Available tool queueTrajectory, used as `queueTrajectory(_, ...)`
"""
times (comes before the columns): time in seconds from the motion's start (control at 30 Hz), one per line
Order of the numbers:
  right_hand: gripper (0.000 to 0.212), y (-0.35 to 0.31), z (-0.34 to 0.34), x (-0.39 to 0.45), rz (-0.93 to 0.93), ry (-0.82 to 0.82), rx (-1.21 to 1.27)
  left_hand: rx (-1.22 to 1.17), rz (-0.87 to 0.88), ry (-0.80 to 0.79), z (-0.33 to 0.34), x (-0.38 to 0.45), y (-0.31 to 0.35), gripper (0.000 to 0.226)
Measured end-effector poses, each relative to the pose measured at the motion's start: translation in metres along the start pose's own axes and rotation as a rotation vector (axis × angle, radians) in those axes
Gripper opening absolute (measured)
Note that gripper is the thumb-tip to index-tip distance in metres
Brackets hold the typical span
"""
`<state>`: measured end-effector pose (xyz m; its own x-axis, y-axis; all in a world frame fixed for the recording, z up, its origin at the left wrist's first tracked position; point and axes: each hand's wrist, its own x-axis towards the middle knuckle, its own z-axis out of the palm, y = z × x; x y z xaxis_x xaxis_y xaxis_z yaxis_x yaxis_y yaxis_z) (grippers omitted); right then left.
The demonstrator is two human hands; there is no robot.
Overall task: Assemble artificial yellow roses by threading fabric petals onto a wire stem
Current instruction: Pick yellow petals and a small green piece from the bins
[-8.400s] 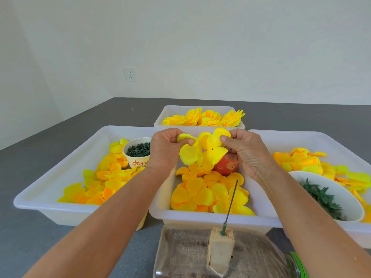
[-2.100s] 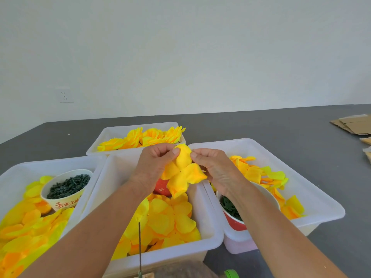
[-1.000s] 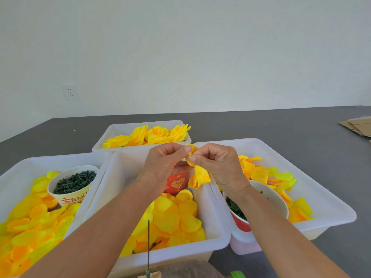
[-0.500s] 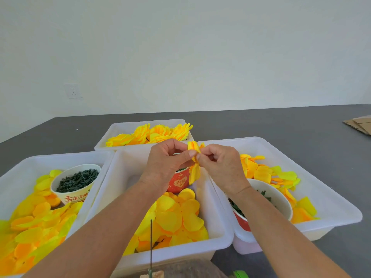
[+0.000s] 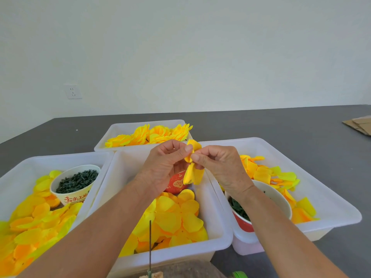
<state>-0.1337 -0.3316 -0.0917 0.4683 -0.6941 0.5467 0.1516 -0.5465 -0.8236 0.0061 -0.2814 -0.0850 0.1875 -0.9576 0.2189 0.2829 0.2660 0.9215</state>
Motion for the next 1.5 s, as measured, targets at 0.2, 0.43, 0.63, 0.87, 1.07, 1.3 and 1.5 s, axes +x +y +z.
queueTrajectory(0.2, 0.014, 0.0, -0.001, 0.0, 0.007, -0.034, -0.038, 0.013, 0.002, 0.047, -0.003, 0.003, -0.001, 0.007)
queueTrajectory(0.43, 0.005, 0.006, -0.006, 0.005, 0.073, 0.459, -0.176, -0.03, 0.029, 0.184, -0.002, 0.007, 0.001, 0.021)
queueTrajectory(0.63, 0.013, 0.005, -0.003, 0.006, 0.379, 0.102, 0.121, -0.014, 0.042, 0.206, -0.001, 0.006, 0.002, 0.019)
queueTrajectory(0.87, 0.039, 0.008, 0.0, 0.0, -0.025, 0.332, -0.565, 0.432, 0.097, 0.152, 0.003, 0.0, -0.005, 0.007)
queueTrajectory(1.07, 0.012, 0.008, 0.006, 0.0, -0.097, 0.244, -0.515, 0.691, 0.273, 0.163, 0.002, 0.0, -0.007, 0.023)
queueTrajectory(1.3, 0.012, 0.003, -0.001, 0.002, 0.086, 0.194, -0.128, 0.745, 0.307, 0.138, 0.0, -0.003, -0.002, 0.02)
queueTrajectory(1.5, 0.009, 0.006, 0.001, 0.0, 0.081, 0.284, -0.195, 0.584, 0.206, 0.175, 0.007, -0.005, -0.002, 0.012)
